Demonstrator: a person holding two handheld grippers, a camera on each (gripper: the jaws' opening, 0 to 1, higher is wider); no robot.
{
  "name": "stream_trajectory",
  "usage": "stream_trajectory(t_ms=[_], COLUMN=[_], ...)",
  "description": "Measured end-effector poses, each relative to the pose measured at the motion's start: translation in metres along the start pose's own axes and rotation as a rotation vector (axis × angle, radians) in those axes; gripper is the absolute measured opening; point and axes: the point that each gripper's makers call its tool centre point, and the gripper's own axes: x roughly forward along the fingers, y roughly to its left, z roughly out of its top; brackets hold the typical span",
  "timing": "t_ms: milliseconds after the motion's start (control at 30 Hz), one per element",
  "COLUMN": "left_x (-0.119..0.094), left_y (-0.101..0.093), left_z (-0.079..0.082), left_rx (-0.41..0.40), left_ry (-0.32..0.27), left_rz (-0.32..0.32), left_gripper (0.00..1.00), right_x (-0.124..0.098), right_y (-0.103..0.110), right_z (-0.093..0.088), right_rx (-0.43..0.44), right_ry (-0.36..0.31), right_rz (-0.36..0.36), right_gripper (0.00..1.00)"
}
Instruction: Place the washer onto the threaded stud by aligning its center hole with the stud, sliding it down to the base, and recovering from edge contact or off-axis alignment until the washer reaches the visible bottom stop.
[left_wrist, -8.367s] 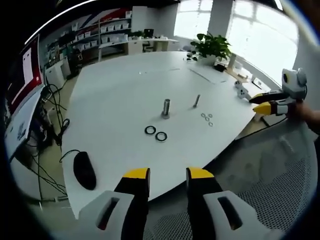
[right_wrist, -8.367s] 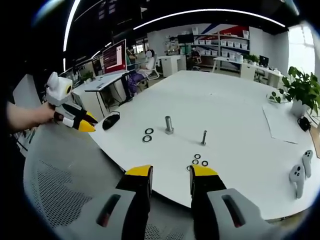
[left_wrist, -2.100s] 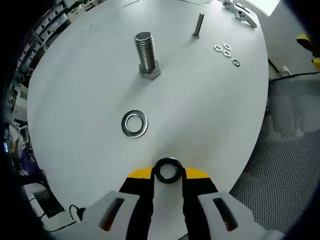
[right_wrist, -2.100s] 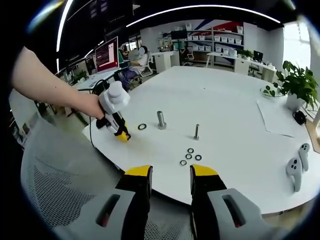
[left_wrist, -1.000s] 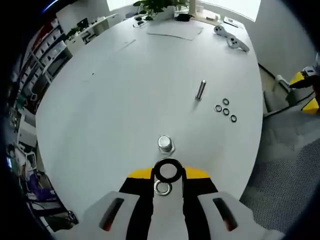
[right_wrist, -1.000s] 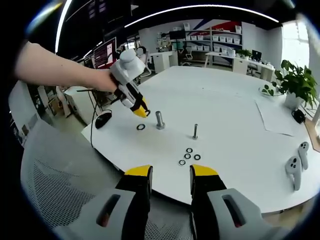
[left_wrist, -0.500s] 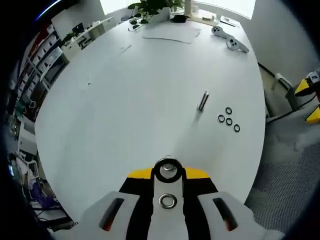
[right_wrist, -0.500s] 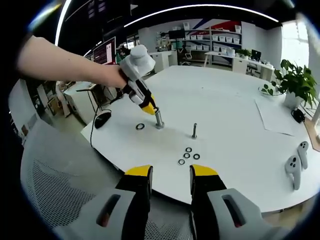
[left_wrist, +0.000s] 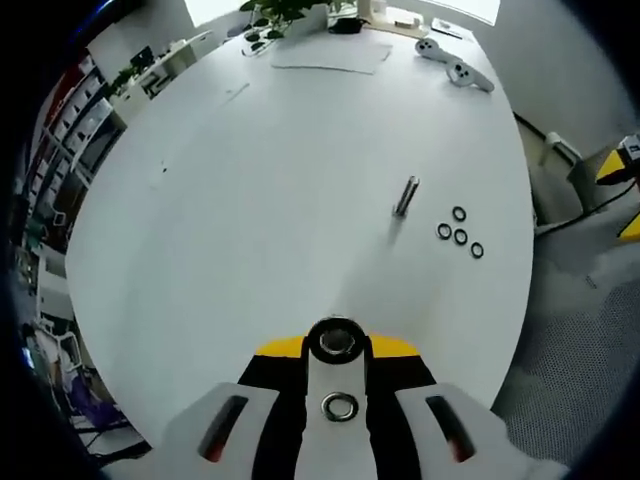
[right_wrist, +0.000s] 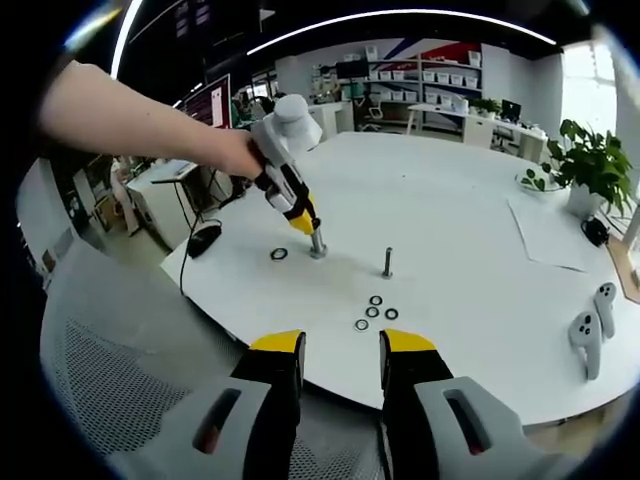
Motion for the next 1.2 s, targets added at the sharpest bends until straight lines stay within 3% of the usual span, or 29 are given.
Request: stream_trajectory(t_ms=[600, 1000, 1200], left_x=[0.032, 0.043, 0.046], left_y=[-0.003, -0.003, -0.002], left_z=[-0.011, -0.017, -0.016], left_rx=[0.079, 0.07, -0.007], left_ry=[0.086, 0.076, 0.035], left_rz=[-0.011, -0.019, -0.039], left_gripper=[0.19, 0.19, 0.2], right_x=[0.0, 0.001, 0.001], right_y=[-0.004, -0.004, -0.005], right_z=[-0.003, -0.005, -0.006], right_rx=[0.003, 0.0, -0.002], right_ry=[0.016, 0.027, 0.035], right_rz=[-0.02, -0.025, -0.029], right_gripper=[0.32, 0.32, 0.32])
